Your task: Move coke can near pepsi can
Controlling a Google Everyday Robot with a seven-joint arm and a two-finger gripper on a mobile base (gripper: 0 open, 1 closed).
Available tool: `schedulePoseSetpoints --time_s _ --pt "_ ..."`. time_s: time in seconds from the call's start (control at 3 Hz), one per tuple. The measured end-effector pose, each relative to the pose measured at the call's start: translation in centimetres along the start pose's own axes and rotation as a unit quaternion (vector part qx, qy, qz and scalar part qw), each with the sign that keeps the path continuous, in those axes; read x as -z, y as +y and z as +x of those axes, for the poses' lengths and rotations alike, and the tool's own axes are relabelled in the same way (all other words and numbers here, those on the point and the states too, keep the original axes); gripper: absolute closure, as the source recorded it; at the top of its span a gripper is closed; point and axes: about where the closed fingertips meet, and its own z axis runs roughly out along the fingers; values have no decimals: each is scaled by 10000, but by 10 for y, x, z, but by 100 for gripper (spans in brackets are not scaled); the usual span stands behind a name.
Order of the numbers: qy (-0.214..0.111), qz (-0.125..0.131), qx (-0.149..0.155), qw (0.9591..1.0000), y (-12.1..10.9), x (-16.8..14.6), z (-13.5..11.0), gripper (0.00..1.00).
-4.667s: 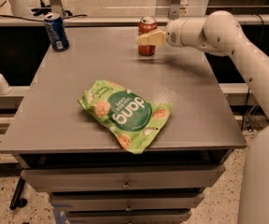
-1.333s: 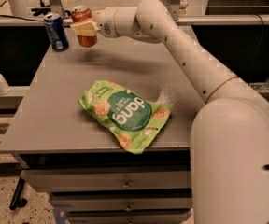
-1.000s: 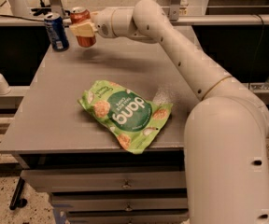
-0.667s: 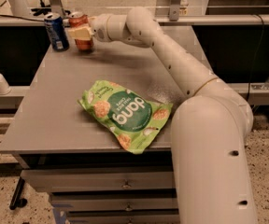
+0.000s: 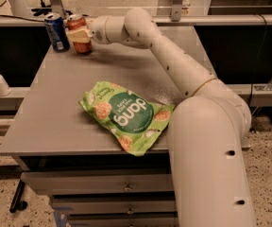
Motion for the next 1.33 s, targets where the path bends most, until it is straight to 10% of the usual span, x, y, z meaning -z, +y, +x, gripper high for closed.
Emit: schedulePoseSetpoints --time_s 1.33 --pt "102 -57 -112 9999 6 -4 6 0"
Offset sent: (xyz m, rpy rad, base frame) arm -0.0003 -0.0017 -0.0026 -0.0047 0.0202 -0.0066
